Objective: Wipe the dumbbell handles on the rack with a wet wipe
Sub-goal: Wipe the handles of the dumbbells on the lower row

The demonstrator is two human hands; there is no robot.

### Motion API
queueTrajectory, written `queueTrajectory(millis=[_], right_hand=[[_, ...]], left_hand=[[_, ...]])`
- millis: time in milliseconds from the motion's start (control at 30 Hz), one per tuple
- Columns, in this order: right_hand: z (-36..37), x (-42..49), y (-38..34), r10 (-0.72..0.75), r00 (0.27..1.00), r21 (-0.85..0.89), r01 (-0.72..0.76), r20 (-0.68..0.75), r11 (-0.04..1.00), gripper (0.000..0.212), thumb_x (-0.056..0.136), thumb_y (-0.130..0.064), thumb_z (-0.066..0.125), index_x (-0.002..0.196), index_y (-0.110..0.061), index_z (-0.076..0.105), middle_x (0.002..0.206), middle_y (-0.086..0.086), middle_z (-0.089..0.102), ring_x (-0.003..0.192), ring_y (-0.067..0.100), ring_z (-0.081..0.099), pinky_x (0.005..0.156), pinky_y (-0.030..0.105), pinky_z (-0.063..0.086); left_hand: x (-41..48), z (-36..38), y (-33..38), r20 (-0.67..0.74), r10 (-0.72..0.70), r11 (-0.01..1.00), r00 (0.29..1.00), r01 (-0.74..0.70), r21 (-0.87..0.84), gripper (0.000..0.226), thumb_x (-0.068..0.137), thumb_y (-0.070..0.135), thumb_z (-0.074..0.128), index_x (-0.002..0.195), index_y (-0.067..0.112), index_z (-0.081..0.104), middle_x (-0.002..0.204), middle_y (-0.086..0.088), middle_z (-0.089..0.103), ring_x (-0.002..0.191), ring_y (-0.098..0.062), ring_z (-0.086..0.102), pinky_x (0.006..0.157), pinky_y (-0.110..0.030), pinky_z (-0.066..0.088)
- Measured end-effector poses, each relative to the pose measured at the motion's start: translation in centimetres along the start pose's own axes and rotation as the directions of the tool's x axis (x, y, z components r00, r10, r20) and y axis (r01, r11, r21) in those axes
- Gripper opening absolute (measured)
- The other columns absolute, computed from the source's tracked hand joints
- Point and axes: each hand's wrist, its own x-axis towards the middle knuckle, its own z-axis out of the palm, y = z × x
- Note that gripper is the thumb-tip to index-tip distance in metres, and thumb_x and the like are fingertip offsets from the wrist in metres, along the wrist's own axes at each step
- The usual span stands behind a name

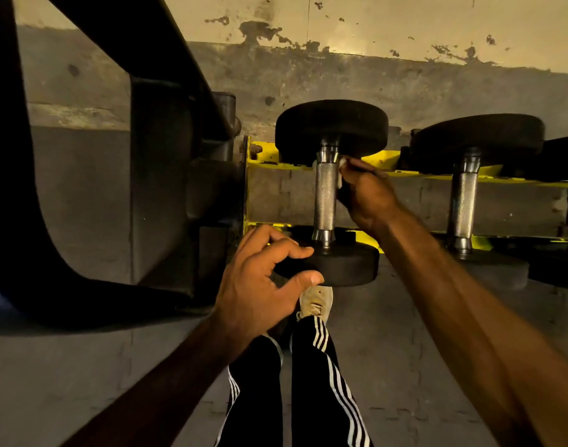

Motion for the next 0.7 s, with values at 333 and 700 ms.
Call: queueTrajectory(millis=[333,700], right_hand=[[-0.1,-0.5,-0.5,0.214,0.947,-0.074,-0.202,0.238,0.977,0.042,0.093,0.012,0.03,0.12,-0.001,0.06,0.102,0.009,0.074,0.091,0.02,0.071,0.068,0.027,0.059],[-4.4,-5.4,-0.3,0.003,0.982,-0.374,0.069,0.188,0.925,0.015,0.086,0.0,0.069,0.09,-0.012,0.075,0.088,0.005,0.076,0.082,0.018,0.071,0.07,0.027,0.059]], left_hand=[[-0.2,0.1,0.1,-0.002,-0.034,0.999,0.999,0.034,-0.011,0.033,0.074,0.044,0.078,0.101,0.026,0.076,0.102,0.009,0.059,0.105,-0.011,0.058,0.09,-0.033,0.05],[-0.4,0.0,0.5,-0.019,-0.045,0.999,0.999,0.046,0.025,0.034,0.074,0.045,0.077,0.101,0.024,0.075,0.103,0.009,0.06,0.106,-0.012,0.058,0.09,-0.036,0.051]])
